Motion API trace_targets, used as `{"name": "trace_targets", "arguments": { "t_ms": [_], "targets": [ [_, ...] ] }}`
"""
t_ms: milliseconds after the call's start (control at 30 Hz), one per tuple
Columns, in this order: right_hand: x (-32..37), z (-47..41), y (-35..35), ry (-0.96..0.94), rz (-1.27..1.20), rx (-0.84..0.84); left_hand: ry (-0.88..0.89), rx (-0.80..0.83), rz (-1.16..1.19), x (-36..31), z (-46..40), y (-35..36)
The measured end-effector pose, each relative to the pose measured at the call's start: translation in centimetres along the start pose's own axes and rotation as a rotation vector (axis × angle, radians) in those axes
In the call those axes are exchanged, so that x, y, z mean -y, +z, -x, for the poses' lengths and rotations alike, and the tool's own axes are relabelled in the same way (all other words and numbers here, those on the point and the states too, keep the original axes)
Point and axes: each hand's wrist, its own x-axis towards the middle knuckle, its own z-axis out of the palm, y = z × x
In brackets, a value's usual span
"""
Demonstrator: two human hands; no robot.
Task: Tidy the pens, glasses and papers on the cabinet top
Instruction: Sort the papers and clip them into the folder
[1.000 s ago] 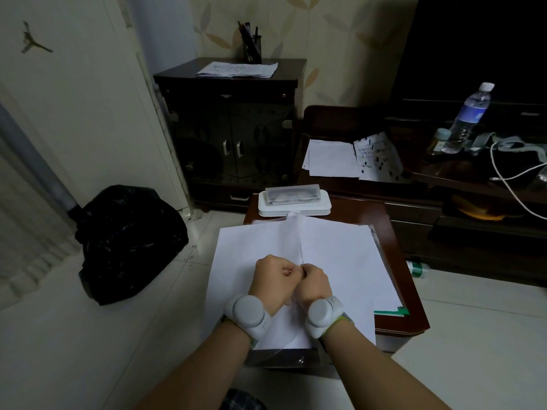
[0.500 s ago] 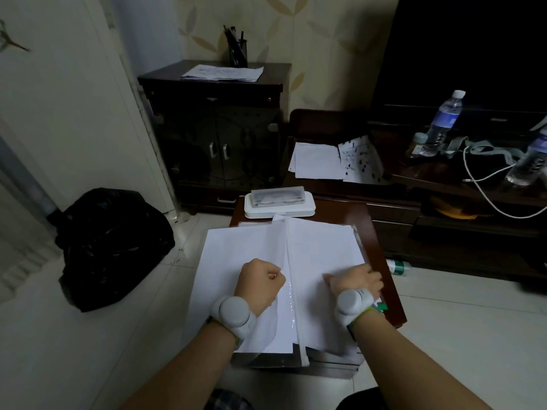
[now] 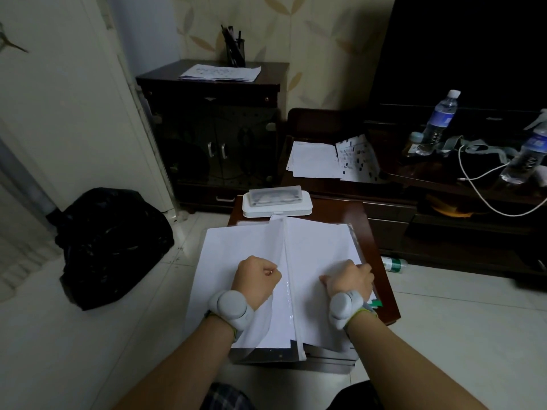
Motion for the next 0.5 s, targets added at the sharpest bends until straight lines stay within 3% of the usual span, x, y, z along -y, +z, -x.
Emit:
{"name": "trace_targets", "arguments": {
  "t_ms": [133, 500],
  "targets": [
    [-0.5, -0.1, 0.2, -0.061, -0.08, -0.035, 0.004, 0.003, 0.003, 0.1, -0.1, -0.1],
    [-3.1, -2.1, -3.8, 0.08, -0.411, -0.062, -0.013, 0.016, -0.037, 0.3, -0.4, 0.1]
  ]
}}
